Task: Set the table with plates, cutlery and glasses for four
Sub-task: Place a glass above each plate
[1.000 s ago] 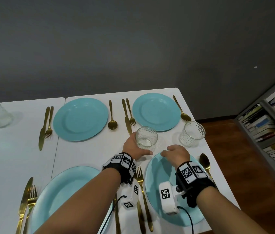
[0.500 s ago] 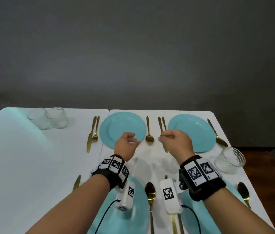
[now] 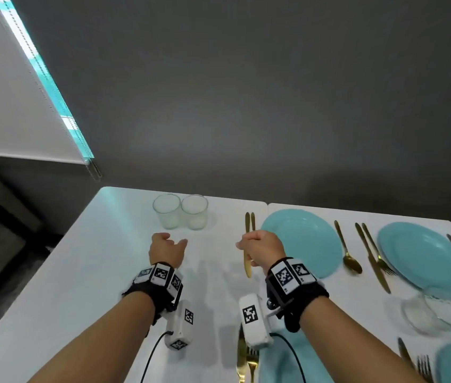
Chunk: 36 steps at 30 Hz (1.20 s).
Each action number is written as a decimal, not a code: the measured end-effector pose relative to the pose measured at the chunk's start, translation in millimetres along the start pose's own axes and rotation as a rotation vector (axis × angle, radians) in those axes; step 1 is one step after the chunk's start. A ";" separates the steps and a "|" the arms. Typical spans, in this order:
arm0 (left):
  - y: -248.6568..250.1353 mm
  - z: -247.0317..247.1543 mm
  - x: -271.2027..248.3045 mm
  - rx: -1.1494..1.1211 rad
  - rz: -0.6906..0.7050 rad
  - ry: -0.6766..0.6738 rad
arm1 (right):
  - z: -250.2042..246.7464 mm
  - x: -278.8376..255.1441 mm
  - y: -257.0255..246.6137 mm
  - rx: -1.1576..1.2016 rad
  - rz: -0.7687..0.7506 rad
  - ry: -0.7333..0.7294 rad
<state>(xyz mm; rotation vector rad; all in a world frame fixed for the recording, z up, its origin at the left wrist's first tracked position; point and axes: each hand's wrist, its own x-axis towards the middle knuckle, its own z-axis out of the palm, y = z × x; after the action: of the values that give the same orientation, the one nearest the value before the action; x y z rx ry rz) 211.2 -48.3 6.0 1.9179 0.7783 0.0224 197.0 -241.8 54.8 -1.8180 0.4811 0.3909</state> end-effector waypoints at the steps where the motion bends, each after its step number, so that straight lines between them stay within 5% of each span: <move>1: -4.5 -10.4 14.9 0.017 -0.010 -0.007 | 16.3 10.8 -3.8 -0.028 0.016 0.000; 8: -21.8 -33.3 101.8 0.130 -0.007 -0.096 | 96.5 82.9 -19.5 -0.225 0.111 0.016; 16: -21.0 -7.3 157.0 0.079 0.100 -0.201 | 122.7 136.5 -21.3 -0.211 0.092 0.002; 36: -30.8 -0.9 169.8 0.044 0.187 -0.184 | 160.8 168.2 -6.2 -0.312 -0.068 0.192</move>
<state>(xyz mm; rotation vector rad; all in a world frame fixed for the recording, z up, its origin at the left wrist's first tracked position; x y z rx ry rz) 329.6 49.8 -72.4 1.9968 0.4792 -0.0568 341.1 -107.6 -69.4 -2.1811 0.5101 0.2559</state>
